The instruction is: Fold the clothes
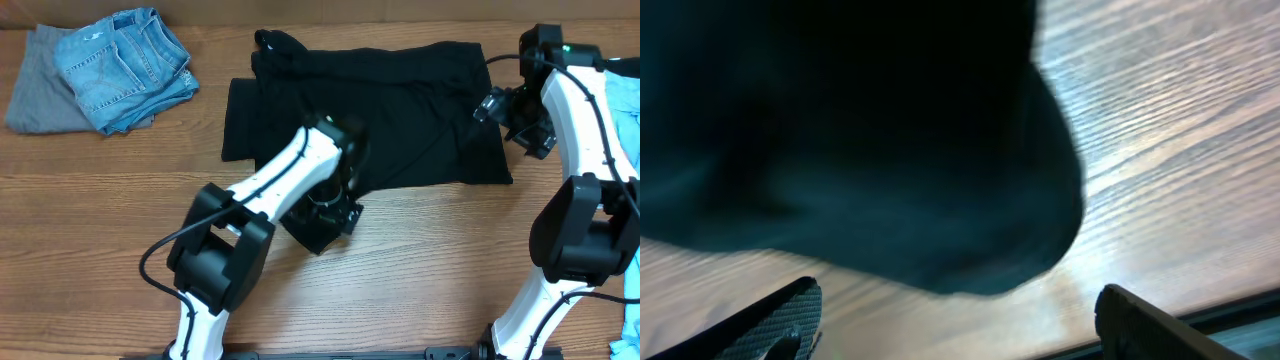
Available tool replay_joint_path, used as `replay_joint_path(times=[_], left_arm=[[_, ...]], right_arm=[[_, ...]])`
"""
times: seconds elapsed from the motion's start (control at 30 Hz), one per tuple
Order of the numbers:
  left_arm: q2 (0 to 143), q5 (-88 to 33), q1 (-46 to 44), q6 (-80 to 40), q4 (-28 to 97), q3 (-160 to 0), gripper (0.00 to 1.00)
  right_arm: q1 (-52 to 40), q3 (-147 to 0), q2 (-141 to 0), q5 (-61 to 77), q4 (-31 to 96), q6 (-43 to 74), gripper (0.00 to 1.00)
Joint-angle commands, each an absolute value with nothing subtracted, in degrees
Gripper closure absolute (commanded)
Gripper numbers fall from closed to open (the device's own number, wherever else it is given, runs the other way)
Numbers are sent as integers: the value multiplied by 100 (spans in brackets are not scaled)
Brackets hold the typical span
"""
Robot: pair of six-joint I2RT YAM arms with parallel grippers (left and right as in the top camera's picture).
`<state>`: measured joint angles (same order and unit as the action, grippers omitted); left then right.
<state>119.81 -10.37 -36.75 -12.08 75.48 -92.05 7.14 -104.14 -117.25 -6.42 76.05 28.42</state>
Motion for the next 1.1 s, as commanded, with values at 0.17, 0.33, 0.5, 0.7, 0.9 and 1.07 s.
replay_joint_path(times=[0.17, 0.33, 0.5, 0.7, 0.9, 1.07], left_arm=[[12031, -1072, -4200, -1494, 6965, -8650, 11], [12033, -657, -4147, -1632, 6810, -8416, 21], [12033, -532, -4005, -1634, 6689, -8178, 21], [12033, -513, -3874, -1629, 6611, -8062, 34], [12031, -390, -3870, -1632, 6753, -8064, 66], [12031, -410, -3870, -1715, 7249, -8064, 96]], right_arm=[[727, -10119, -11622, -705, 7312, 2823, 3], [727, -10119, -11684, -703, 7238, 2823, 11], [727, -10119, -11876, -703, 7223, 2823, 12], [727, -10119, -12044, -705, 7203, 2823, 12], [727, -10119, -12049, -705, 7137, 2823, 27], [727, -10007, -12051, -705, 7054, 2825, 36]])
